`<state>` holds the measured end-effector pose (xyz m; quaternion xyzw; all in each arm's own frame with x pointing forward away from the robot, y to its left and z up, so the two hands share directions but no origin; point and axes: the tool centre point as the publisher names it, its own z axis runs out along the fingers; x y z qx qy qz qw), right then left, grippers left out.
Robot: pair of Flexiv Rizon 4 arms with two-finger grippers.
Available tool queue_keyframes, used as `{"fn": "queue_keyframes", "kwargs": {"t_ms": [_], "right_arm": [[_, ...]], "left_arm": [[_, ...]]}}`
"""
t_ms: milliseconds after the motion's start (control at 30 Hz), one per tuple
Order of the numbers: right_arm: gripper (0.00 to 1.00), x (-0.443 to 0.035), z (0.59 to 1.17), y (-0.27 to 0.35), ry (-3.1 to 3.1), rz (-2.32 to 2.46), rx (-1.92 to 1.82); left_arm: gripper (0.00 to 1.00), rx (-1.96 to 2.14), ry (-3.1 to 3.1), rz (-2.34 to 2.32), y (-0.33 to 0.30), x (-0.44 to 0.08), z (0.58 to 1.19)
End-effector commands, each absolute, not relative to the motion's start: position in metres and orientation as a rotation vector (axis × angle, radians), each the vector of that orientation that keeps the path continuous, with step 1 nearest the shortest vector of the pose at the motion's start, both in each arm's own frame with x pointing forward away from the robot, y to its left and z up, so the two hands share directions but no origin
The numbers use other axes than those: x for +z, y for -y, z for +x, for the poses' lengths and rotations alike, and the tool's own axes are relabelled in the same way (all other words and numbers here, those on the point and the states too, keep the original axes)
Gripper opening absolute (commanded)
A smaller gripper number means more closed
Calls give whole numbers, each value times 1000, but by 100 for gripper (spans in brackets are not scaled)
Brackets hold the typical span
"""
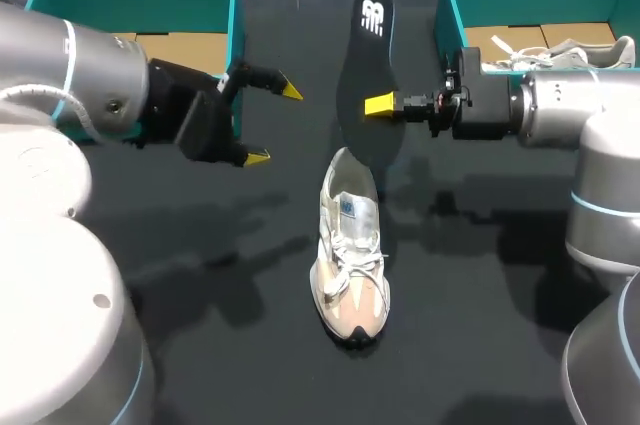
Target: Take the shoe out of the shoebox, open the shoe tongue, remove and reinsert the insole, then place the shoe into the shoebox
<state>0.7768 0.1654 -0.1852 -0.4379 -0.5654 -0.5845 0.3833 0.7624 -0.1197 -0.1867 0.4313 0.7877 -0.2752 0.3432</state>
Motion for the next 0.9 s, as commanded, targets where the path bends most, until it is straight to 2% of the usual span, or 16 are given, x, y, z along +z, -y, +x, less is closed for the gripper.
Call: {"fn": "queue_keyframes", "kwargs": {"t_ms": [33,567,900], "right_arm": [[0,-186,777,-167,1443,-1117,-1489],[0,-209,780,-172,1516,-1142,-1661],[0,-209,780,-172,1516,-1142,-1661]], "left_arm": [[100,-434,-2249,1079,126,-184,755],[100,-651,-2835,958,122,-225,776],[100,-651,-2835,958,122,-225,776]]}}
